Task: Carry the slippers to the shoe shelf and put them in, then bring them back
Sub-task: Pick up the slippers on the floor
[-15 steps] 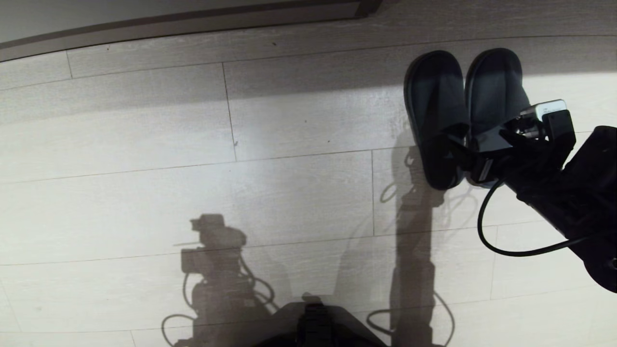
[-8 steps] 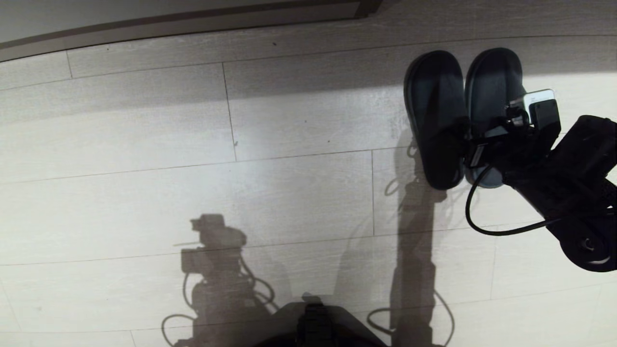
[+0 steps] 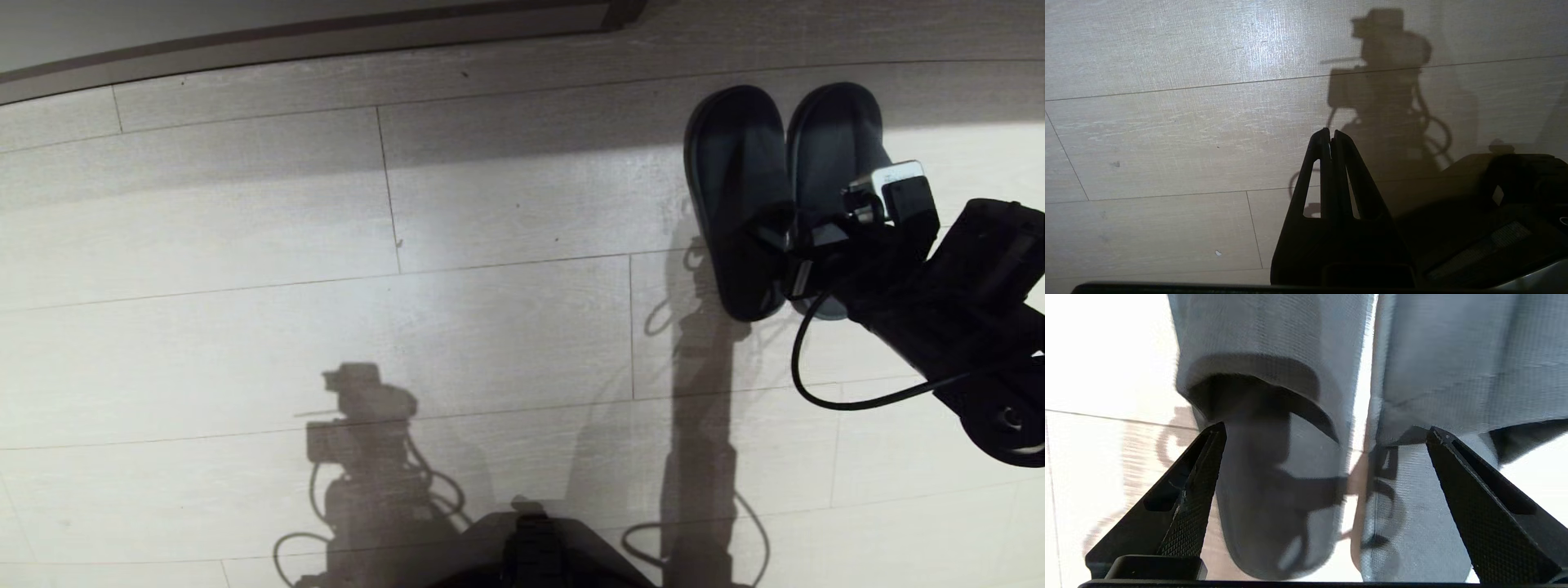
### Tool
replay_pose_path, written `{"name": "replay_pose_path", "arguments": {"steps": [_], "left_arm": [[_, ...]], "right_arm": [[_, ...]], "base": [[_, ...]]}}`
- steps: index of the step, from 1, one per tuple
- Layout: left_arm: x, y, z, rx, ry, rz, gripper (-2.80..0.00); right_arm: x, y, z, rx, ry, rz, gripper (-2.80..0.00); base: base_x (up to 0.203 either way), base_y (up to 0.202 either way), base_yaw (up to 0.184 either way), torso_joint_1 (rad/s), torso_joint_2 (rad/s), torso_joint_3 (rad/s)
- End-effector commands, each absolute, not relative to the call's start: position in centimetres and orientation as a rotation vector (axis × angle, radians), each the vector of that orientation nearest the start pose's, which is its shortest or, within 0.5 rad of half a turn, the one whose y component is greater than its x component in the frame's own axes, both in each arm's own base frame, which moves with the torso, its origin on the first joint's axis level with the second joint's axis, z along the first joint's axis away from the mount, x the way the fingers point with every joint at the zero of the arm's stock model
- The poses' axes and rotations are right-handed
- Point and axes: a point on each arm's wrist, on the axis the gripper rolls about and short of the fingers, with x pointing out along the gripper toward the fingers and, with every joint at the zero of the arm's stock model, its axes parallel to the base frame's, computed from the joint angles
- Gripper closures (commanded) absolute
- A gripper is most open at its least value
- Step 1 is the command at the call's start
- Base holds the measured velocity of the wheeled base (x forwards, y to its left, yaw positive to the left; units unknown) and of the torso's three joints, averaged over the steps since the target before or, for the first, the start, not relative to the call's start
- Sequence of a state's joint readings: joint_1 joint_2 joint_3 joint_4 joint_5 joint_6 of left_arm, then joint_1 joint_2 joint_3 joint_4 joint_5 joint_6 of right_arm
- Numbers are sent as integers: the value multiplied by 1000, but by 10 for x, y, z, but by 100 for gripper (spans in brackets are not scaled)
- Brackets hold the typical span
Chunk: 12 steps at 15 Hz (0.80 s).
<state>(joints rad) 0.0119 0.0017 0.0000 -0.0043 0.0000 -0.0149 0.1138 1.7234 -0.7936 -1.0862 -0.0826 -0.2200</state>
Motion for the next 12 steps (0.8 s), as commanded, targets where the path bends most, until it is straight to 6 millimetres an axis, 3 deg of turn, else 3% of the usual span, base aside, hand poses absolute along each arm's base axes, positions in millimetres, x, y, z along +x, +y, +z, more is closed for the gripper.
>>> {"name": "replay_pose_path", "arguments": {"steps": [1, 7, 12], "left_arm": [[-23, 0, 76, -15, -3, 12, 0], [-23, 0, 76, -17, -3, 12, 0], [-23, 0, 76, -15, -3, 12, 0]], "right_arm": [[305, 33, 224, -216, -173, -18, -280], [308, 32, 222, -234, -160, -48, -280], [296, 31, 222, -242, -93, -63, -280]], "base": [[0, 0, 0, 0, 0, 0], [0, 0, 0, 0, 0, 0], [0, 0, 0, 0, 0, 0]]}}
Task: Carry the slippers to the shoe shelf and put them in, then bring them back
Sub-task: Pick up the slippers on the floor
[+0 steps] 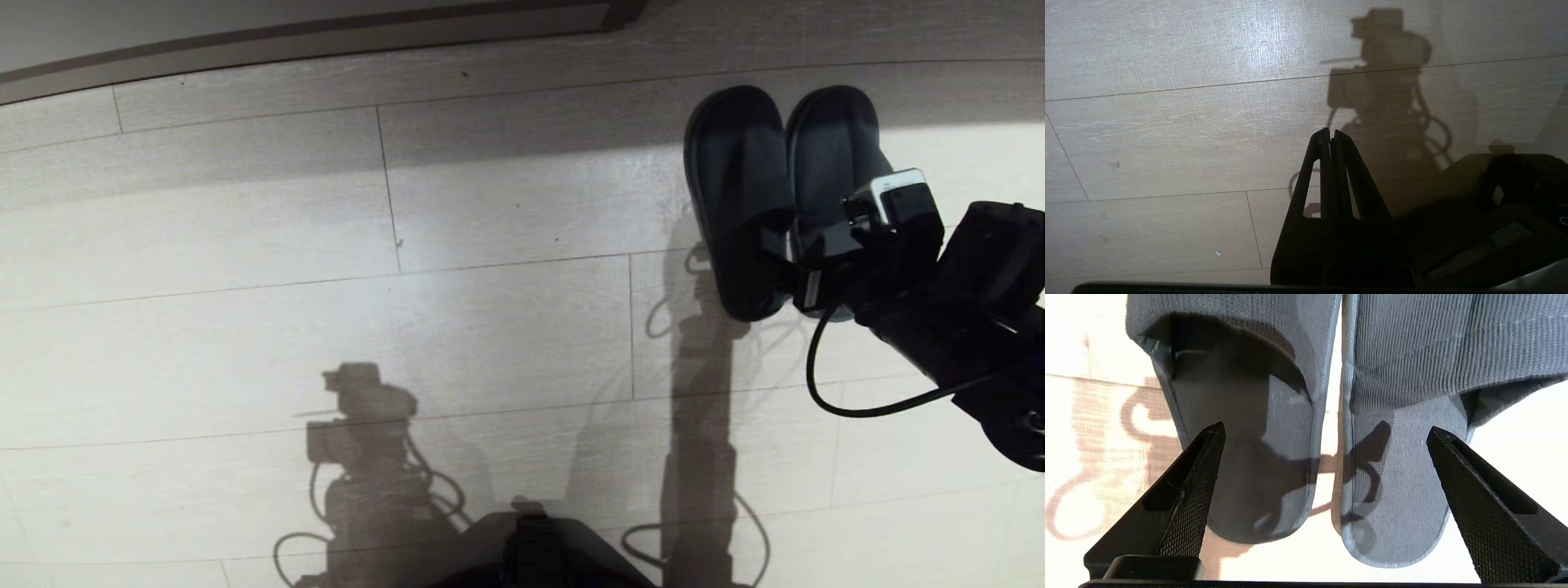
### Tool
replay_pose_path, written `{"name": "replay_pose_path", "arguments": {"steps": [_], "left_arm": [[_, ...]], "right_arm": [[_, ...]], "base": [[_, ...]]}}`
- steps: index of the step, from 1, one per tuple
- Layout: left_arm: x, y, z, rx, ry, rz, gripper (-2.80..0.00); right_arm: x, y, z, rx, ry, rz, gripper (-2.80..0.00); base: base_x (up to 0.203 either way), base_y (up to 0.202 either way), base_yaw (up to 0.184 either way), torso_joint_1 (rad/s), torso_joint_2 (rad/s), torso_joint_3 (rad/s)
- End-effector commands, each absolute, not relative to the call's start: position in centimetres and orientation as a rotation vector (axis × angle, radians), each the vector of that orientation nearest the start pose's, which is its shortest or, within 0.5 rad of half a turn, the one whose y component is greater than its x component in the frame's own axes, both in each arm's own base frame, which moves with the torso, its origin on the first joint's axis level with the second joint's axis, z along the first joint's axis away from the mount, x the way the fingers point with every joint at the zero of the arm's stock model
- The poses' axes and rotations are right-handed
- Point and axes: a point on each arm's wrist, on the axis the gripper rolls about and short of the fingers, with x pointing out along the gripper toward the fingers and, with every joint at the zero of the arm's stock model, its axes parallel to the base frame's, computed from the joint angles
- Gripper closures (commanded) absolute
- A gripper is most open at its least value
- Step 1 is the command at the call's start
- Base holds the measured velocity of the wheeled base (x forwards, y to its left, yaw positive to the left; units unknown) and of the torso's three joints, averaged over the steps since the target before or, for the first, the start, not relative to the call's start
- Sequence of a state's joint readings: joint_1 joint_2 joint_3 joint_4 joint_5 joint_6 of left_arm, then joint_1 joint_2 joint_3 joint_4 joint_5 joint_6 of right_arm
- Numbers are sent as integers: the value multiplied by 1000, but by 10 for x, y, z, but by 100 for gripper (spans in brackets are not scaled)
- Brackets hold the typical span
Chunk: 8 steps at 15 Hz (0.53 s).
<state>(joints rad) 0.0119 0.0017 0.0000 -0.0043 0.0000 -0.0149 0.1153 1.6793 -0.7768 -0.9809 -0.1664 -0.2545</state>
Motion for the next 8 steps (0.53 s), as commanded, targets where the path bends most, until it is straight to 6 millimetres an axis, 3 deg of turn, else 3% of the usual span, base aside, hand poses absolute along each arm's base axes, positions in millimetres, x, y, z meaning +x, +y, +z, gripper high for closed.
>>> {"name": "replay_pose_path", "arguments": {"steps": [1, 8], "left_arm": [[-23, 0, 76, -15, -3, 12, 0], [-23, 0, 76, -15, -3, 12, 0]], "right_arm": [[296, 30, 222, -242, -92, -65, -280], [314, 28, 216, -240, -96, -87, -280]], "base": [[0, 0, 0, 0, 0, 0], [0, 0, 0, 0, 0, 0]]}}
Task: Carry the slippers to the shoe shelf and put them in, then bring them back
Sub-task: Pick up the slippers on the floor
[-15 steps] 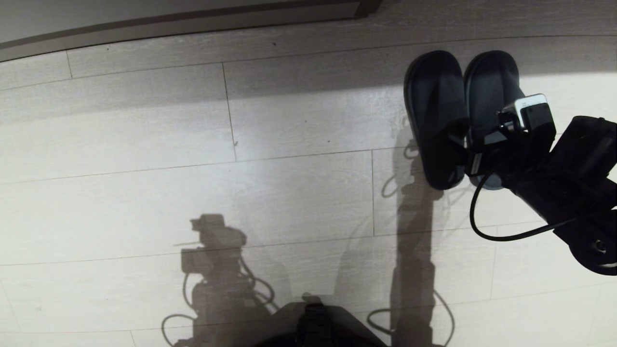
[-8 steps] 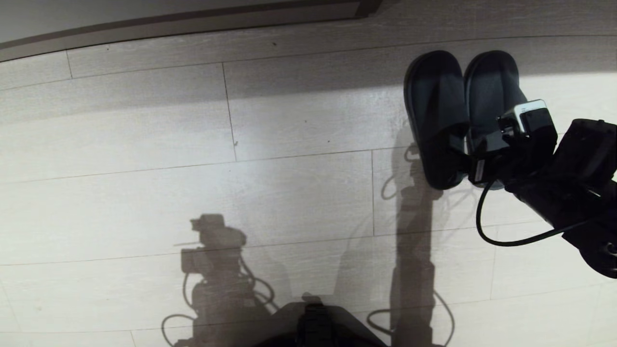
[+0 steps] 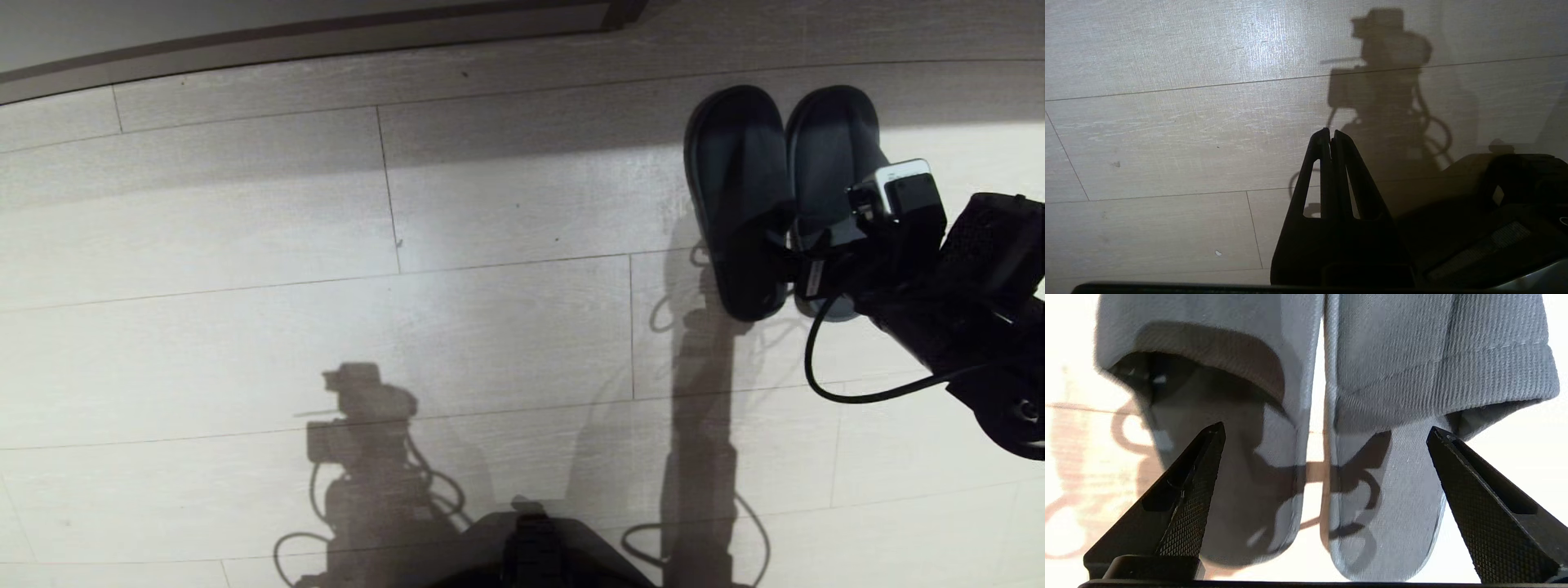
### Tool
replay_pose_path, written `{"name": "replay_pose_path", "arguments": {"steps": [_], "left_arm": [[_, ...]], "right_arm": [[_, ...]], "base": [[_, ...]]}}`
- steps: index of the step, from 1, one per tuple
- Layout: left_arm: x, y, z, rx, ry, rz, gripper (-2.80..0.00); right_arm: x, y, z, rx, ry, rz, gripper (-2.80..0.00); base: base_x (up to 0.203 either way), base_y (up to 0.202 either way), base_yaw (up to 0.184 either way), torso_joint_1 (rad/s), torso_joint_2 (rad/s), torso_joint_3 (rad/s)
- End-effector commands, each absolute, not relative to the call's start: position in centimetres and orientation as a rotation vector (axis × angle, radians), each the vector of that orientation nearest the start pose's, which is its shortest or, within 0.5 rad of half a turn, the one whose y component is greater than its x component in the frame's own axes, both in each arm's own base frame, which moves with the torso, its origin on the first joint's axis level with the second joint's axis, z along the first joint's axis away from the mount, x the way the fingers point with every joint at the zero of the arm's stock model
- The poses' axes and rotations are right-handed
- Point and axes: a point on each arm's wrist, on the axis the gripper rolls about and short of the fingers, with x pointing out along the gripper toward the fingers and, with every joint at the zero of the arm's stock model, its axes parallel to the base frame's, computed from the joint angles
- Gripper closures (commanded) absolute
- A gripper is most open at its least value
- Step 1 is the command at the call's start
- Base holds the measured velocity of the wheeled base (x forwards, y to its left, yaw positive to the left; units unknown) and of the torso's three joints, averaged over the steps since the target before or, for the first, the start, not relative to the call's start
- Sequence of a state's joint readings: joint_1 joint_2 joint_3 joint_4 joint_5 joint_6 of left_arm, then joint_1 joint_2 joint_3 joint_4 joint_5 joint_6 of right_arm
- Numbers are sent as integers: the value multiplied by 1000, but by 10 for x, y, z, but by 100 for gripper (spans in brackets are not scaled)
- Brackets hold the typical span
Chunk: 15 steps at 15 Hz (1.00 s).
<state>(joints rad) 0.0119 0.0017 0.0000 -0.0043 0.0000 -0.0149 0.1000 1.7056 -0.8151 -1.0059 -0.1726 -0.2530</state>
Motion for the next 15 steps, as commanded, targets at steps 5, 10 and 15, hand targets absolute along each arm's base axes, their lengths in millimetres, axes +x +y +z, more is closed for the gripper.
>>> {"name": "replay_pose_path", "arguments": {"steps": [5, 10, 15], "left_arm": [[-23, 0, 76, -15, -3, 12, 0], [-23, 0, 76, -15, -3, 12, 0], [-23, 0, 76, -15, -3, 12, 0]], "right_arm": [[325, 22, 216, -230, -110, -101, -280], [343, 24, 226, -145, -327, -32, -280], [349, 24, 215, -99, -386, -26, -280]], "base": [[0, 0, 0, 0, 0, 0], [0, 0, 0, 0, 0, 0], [0, 0, 0, 0, 0, 0]]}}
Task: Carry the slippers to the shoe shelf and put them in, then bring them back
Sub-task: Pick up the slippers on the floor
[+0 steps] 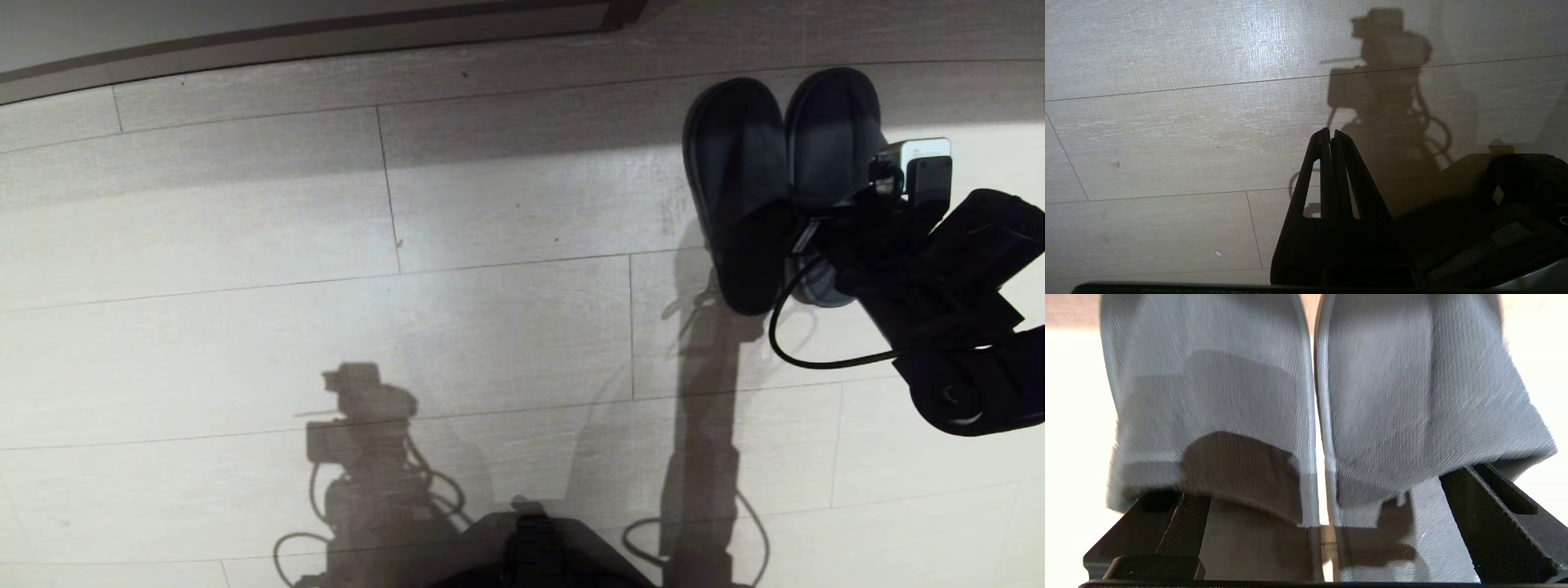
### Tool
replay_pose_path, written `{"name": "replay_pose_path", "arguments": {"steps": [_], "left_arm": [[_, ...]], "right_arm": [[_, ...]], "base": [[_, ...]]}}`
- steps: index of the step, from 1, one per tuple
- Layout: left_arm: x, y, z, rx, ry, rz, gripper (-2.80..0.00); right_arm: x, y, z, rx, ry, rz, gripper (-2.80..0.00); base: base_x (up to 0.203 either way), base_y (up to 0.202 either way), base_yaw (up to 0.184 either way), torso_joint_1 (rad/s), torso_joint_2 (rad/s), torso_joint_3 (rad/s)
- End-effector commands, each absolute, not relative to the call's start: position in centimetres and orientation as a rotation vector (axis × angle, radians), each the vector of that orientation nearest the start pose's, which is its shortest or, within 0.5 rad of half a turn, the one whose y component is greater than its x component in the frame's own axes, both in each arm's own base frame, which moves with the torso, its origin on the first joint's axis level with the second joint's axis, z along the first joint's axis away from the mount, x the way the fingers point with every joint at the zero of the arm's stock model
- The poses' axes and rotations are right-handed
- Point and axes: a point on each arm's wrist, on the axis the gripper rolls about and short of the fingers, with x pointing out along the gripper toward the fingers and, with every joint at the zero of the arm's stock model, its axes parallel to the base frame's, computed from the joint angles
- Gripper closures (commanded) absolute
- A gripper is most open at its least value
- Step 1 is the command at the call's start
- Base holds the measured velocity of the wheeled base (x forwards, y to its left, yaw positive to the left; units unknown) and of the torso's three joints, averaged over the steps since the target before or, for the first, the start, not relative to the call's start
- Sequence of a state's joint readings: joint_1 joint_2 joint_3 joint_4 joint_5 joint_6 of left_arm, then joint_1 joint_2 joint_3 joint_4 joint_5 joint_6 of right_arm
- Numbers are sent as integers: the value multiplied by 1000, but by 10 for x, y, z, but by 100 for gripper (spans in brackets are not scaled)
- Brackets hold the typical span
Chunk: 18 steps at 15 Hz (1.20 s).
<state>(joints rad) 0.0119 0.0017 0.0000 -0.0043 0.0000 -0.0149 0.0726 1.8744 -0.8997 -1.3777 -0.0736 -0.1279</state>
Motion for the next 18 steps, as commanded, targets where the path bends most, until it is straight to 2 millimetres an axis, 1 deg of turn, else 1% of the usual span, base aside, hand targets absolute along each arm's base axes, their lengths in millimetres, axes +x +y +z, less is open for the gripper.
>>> {"name": "replay_pose_path", "arguments": {"steps": [1, 4, 7, 9, 11, 14, 15, 16, 18], "left_arm": [[-23, 0, 76, -15, -3, 12, 0], [-23, 0, 76, -15, -3, 12, 0], [-23, 0, 76, -15, -3, 12, 0], [-23, 0, 76, -15, -3, 12, 0], [-23, 0, 76, -15, -3, 12, 0], [-23, 0, 76, -15, -3, 12, 0], [-23, 0, 76, -15, -3, 12, 0], [-23, 0, 76, -15, -3, 12, 0], [-23, 0, 76, -15, -3, 12, 0]], "right_arm": [[352, 24, 210, -97, -408, -27, -280], [359, 24, 198, -96, -436, -20, -280], [361, 25, 198, -85, -438, -15, -280], [363, 25, 202, -50, -455, -6, -280], [369, 25, 206, -46, -482, -4, -280], [372, 27, 215, -41, -521, -2, -280], [373, 27, 216, -41, -524, -2, -280], [374, 27, 215, -43, -523, -3, 0], [374, 27, 214, -43, -521, -3, 0]], "base": [[0, 0, 0, 0, 0, 0], [0, 0, 0, 0, 0, 0], [0, 0, 0, 0, 0, 0], [0, 0, 0, 0, 0, 0], [0, 0, 0, 0, 0, 0], [0, 0, 0, 0, 0, 0], [0, 0, 0, 0, 0, 0], [0, 0, 0, 0, 0, 0], [0, 0, 0, 0, 0, 0]]}}
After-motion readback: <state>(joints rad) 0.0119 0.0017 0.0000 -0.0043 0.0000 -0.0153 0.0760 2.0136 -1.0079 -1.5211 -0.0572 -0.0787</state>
